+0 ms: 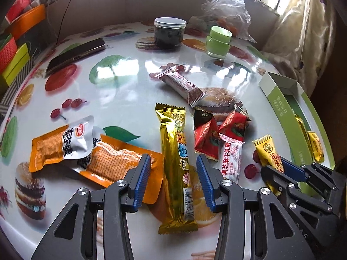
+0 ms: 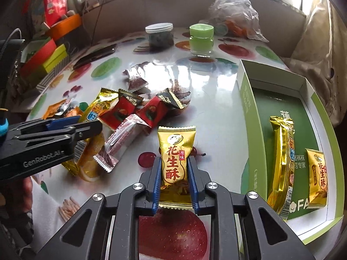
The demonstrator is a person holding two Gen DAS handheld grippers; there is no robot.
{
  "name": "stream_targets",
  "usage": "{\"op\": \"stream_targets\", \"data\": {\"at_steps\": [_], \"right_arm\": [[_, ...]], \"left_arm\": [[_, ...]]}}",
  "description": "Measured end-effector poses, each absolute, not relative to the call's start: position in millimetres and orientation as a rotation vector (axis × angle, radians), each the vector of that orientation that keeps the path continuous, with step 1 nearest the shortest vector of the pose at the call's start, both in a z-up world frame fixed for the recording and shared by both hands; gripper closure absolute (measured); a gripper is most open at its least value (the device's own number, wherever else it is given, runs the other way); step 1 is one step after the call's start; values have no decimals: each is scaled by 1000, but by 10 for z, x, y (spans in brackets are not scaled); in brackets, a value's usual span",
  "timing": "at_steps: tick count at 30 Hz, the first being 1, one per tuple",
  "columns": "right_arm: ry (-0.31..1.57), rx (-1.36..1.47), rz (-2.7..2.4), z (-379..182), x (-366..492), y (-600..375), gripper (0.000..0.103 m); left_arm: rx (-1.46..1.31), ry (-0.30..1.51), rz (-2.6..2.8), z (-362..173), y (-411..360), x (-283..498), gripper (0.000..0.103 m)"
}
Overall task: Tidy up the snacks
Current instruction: 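Grasp another peanut candy packet with right tool while left tool grasps another gold bar, then lift both held snacks and carry them toward the green box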
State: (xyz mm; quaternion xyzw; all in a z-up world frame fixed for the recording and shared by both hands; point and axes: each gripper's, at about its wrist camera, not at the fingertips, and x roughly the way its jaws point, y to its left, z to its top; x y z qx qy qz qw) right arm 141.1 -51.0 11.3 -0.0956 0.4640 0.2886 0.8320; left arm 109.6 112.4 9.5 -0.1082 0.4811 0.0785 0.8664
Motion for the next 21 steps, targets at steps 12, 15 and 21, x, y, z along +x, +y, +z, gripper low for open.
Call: {"op": "stream_targets", "data": {"at_steps": [12, 15, 21], "right_arm": [[983, -178, 602, 113, 1396, -567, 81], [984, -174, 599, 116, 1387, -574, 81], [977, -169, 595, 137, 1374, -590, 81]], "left_arm": [[-174, 996, 200, 74, 1071, 1108, 72], [-174, 998, 200, 75, 1076, 1104, 78], [-173, 1000, 195, 80, 1051, 1085, 79]]}}
